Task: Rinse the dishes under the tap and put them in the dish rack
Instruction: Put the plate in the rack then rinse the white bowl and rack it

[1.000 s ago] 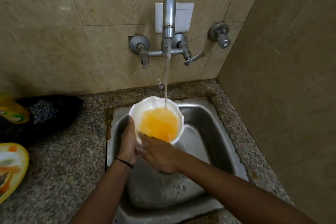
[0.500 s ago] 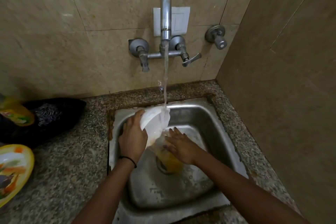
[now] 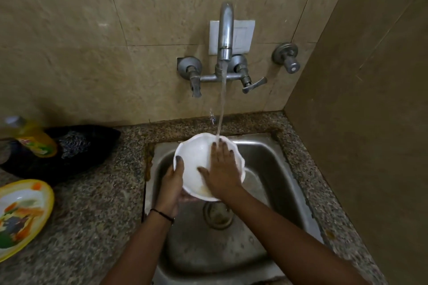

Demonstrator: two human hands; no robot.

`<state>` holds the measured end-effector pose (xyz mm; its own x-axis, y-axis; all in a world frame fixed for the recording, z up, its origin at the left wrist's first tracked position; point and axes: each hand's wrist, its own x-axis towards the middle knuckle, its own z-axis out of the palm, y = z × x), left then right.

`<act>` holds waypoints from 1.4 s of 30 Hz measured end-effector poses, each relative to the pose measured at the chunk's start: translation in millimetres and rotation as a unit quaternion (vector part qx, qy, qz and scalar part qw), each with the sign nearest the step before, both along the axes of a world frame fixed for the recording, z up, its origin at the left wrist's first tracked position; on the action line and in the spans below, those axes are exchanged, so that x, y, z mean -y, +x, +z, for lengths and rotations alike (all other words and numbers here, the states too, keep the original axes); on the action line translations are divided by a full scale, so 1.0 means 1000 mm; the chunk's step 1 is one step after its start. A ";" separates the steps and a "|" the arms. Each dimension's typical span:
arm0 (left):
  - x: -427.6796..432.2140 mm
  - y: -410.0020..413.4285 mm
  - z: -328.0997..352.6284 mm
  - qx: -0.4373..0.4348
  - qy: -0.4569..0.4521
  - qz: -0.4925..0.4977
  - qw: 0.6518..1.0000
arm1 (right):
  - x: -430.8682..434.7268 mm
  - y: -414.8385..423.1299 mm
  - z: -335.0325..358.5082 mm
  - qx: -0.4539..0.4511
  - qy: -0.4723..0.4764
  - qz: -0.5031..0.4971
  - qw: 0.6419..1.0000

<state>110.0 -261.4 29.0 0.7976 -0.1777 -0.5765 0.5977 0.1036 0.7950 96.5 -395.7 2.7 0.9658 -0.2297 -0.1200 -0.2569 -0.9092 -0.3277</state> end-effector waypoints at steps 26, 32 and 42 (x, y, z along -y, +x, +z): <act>0.021 0.008 -0.002 -0.015 -0.074 0.030 0.997 | 0.067 -0.050 0.033 0.053 -0.155 0.376 0.912; 0.023 0.004 0.005 -0.021 -0.075 0.030 0.997 | 0.031 -0.058 0.044 0.064 -0.010 0.294 0.954; 0.020 -0.005 0.009 -0.005 -0.068 0.013 0.998 | 0.038 0.013 0.021 0.019 -0.130 0.138 0.982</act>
<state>105.5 -281.3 38.0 0.7971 -0.2340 -0.5566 0.6015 0.2268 0.7660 109.1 -433.5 23.4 0.9982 0.0241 -0.0558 0.0195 -0.9965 -0.0807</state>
